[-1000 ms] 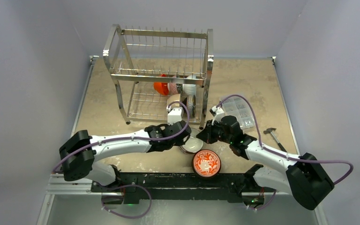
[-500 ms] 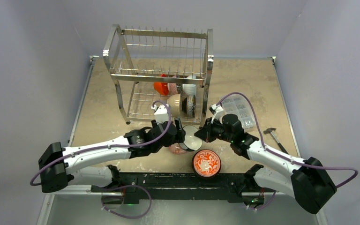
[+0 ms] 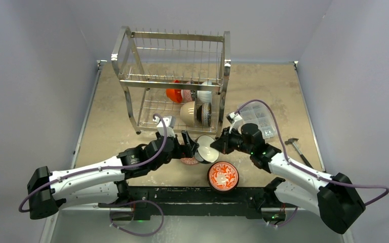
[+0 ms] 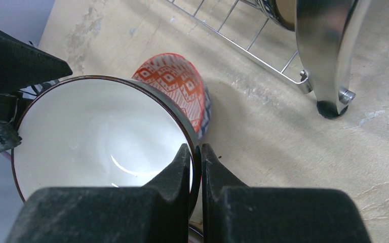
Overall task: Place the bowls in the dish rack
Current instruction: Pick up the bowl from the center of the board.
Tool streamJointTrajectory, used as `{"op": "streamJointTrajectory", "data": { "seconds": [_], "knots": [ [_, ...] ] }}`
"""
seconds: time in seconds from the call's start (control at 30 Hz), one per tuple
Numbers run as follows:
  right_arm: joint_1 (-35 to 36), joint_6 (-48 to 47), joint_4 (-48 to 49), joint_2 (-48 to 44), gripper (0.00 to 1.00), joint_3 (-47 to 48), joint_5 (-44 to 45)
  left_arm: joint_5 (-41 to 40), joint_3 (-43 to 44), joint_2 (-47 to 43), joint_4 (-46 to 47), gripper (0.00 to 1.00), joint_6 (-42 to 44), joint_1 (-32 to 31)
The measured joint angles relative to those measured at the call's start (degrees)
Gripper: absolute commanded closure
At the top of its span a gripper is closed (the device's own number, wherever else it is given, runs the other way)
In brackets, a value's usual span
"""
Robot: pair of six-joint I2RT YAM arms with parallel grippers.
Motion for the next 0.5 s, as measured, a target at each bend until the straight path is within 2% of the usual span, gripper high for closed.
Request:
{"op": "streamJointTrajectory", "data": {
  "seconds": [0.23, 0.5],
  "knots": [
    [0.00, 0.35, -0.22, -2.05, 1.00, 0.00, 0.81, 2.73, -0.85, -1.53, 2.82, 0.06, -0.04, 0.28],
    [0.00, 0.35, -0.46, -3.91, 1.00, 0.00, 1.70, 11.76, -4.28, -2.49, 9.44, 0.05, -0.74, 4.63]
  ]
}}
